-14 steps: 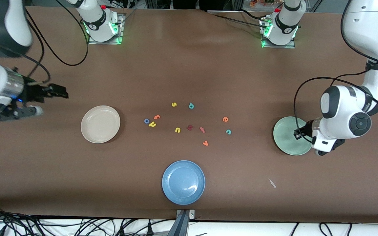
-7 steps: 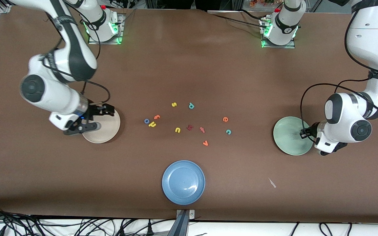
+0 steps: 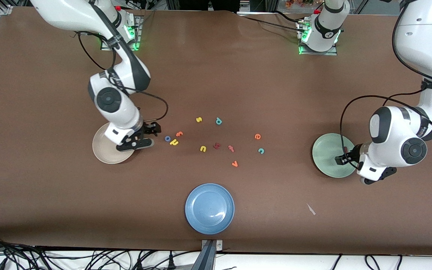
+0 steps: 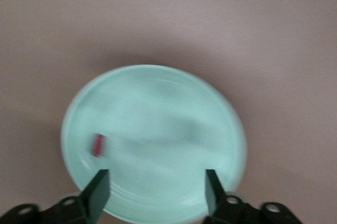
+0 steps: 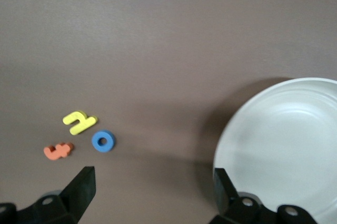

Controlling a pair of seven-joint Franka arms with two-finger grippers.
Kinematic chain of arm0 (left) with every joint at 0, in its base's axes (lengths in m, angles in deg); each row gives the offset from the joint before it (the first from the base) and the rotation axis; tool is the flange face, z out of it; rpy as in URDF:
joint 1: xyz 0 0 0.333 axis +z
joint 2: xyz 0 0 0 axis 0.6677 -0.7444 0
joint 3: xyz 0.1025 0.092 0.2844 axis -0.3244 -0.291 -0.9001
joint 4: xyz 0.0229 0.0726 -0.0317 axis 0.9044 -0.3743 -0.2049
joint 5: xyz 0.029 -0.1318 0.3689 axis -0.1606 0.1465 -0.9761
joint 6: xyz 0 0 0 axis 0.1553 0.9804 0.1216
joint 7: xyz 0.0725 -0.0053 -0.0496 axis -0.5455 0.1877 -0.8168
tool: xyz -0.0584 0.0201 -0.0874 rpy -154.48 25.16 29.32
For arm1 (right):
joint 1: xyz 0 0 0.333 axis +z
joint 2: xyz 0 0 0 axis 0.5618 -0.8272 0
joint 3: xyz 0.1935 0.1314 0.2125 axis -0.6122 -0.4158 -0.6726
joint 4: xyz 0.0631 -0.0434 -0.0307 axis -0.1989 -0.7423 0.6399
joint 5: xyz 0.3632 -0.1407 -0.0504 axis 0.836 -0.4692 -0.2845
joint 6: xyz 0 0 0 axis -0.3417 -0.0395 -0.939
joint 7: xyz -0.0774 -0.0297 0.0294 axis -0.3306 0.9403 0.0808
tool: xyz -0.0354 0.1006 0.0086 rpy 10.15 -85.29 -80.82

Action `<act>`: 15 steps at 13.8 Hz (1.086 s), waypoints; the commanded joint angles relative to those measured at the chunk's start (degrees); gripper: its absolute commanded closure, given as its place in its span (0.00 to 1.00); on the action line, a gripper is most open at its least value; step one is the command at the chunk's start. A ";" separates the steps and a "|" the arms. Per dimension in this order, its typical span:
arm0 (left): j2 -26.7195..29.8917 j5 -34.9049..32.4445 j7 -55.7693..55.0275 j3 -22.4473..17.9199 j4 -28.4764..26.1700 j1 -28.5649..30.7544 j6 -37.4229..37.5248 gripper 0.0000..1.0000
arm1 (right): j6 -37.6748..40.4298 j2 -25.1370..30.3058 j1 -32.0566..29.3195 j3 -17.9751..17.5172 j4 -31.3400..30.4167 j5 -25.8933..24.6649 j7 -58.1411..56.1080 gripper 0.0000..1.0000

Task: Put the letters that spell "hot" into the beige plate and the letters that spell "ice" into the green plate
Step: 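Grasp the teal c with the left gripper while the right gripper grasps the blue o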

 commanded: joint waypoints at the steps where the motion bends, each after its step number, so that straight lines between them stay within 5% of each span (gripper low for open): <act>1: -0.13 1.93 -10.63 2.97 2.82 -2.91 1.62 0.00 | -2.64 -2.43 1.29 -1.15 -0.03 -4.85 7.01 0.01; 6: -5.57 5.46 -22.68 3.68 9.15 -11.42 -4.34 0.00 | -7.30 -5.86 1.91 -1.59 -0.47 -7.85 9.58 0.01; 15: -13.31 4.85 -26.39 3.16 8.71 -18.64 -12.97 0.00 | -14.25 -7.10 1.64 -1.42 -5.47 -9.43 8.70 0.01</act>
